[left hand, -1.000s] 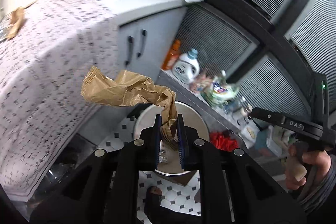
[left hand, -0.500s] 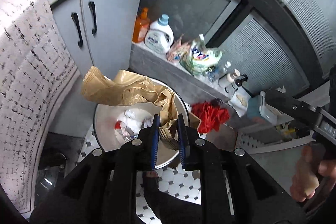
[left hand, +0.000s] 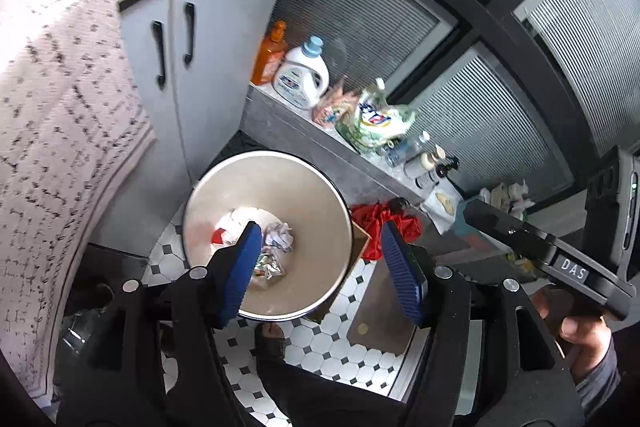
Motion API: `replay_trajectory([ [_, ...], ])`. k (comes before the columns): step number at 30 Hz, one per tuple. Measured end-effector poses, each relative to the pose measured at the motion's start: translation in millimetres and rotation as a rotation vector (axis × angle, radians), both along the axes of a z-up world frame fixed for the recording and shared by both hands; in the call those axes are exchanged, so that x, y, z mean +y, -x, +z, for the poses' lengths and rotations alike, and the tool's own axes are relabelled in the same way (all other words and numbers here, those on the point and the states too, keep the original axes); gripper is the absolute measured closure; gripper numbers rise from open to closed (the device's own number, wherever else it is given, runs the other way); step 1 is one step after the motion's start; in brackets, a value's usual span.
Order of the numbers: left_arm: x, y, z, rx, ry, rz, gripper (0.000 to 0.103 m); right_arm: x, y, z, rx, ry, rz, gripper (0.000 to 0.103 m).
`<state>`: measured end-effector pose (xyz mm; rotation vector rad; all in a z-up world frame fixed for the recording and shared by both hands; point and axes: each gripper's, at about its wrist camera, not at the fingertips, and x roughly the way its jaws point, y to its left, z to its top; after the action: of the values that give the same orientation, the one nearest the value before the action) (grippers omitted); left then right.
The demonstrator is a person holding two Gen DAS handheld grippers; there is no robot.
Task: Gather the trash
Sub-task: 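Move both open tools back up over the trash on the counter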
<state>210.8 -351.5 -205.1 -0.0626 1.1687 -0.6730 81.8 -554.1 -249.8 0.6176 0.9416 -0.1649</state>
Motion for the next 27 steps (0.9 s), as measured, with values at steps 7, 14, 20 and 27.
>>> replay_trajectory([
  [7, 42.4, -5.6, 35.9, -0.088, -0.005, 0.111, 0.027, 21.4, -15.2, 12.4, -0.026, 0.018, 0.054, 0.022],
  [14, 102.6, -17.2, 63.4, -0.150, 0.007, 0.243, 0.021, 57.5, -43.2, 33.7, -0.090, 0.043, 0.141, 0.012],
  [20, 152.4, -22.5, 82.7, -0.206, -0.004, 0.339, 0.013, 98.5, -76.2, 52.1, -0.141, 0.026, 0.215, 0.009],
  [27, 222.3, -30.6, 94.6, -0.249, 0.007, 0.493, 0.013, 161.2, -112.7, 75.8, -0.167, 0.054, 0.333, 0.009],
])
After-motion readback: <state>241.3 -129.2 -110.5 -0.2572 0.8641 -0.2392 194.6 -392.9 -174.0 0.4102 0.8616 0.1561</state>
